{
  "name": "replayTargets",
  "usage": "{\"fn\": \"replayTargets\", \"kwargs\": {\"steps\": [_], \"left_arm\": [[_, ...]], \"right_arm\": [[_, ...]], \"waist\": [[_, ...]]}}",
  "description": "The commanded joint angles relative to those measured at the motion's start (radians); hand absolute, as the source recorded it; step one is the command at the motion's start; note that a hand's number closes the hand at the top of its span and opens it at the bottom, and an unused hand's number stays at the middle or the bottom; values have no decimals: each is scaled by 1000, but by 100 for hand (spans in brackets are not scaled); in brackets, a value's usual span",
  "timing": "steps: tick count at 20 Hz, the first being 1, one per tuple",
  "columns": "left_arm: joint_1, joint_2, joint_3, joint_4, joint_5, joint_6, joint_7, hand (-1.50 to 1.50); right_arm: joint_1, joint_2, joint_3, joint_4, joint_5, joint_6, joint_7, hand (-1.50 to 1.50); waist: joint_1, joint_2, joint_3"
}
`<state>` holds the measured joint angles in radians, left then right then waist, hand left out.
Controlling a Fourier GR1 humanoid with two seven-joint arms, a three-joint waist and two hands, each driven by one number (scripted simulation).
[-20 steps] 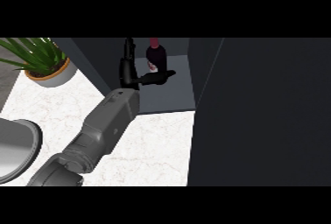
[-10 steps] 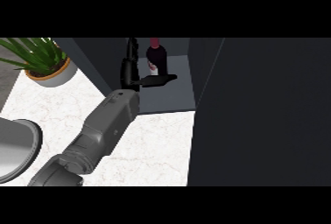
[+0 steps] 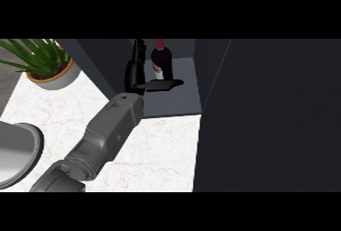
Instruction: Pick up the wine, place it into the cabinet and close the cabinet
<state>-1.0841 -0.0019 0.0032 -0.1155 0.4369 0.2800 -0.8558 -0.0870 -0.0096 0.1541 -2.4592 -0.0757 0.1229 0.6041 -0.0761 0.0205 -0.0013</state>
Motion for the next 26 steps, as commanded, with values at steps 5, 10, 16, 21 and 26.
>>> {"fn": "replayTargets", "kwargs": {"steps": [5, 10, 16, 21, 26], "left_arm": [[57, 2, -8, -25, 95, -46, -2, -150], [123, 2, -89, -86, 159, -60, 4, -150], [187, 2, -258, -280, 261, 30, 81, -150], [354, 2, -509, -543, 375, 206, 95, -150], [517, 2, -612, -773, 323, 330, 109, -150]], "right_arm": [[-29, 9, 5, -19, -28, -14, 42, -150], [1, -9, -49, 6, -68, 5, -1, -150], [20, -5, 4, -87, -1, -34, 87, -150], [-40, 1, -27, -27, -8, -45, 53, -150], [24, -36, -70, -92, -34, -31, 75, -150]], "waist": [[15, -10, 0], [21, -15, 1], [42, -24, 1], [49, -25, 1], [76, -27, 2]]}}
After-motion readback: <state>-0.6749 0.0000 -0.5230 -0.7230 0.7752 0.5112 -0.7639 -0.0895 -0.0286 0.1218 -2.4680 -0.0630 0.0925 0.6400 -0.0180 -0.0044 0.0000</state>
